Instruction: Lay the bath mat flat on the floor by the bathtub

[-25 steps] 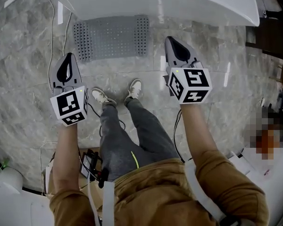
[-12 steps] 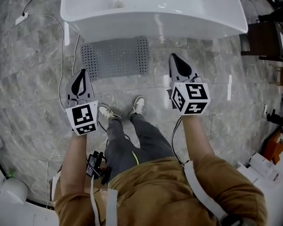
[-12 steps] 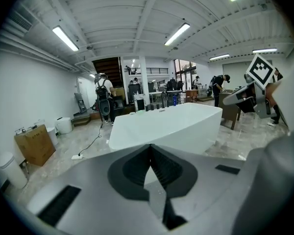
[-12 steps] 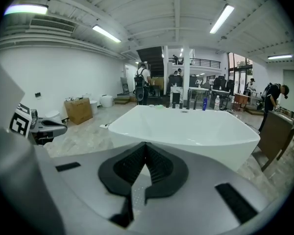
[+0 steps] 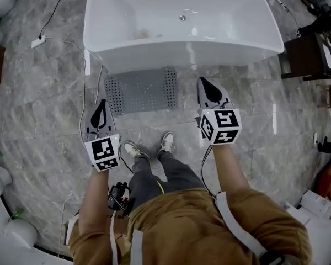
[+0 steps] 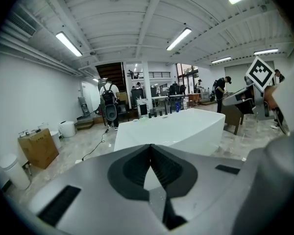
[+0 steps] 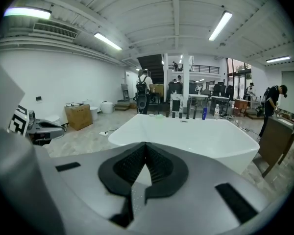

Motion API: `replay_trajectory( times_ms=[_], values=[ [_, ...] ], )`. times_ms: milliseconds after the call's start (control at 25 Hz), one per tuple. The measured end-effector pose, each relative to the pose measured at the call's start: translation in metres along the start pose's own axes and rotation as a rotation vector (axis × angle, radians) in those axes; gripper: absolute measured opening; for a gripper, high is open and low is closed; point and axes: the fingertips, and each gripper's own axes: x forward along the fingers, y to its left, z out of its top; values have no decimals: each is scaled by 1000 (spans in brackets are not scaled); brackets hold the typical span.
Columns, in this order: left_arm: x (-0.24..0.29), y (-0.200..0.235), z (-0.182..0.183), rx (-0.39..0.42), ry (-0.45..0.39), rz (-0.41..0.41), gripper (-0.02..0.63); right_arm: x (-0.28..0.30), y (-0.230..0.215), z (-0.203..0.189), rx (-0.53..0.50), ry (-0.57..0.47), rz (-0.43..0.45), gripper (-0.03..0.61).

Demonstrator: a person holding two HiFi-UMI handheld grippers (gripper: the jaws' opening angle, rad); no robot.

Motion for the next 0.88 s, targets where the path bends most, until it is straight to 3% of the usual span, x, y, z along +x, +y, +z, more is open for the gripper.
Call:
replay_trajectory(
  times_ms=[200,480,880],
  values=[
    [-6,10,26,-14,-25,21,5,-6,-6,25,-3,-31,-2,5],
    [-16,0,85,101,-140,-11,3,-23,-14,51,-23,-55,-16,5],
    [-46,6,153,39,-245,4,3,-51,-18,104,-16,-147,-34,5]
  ],
)
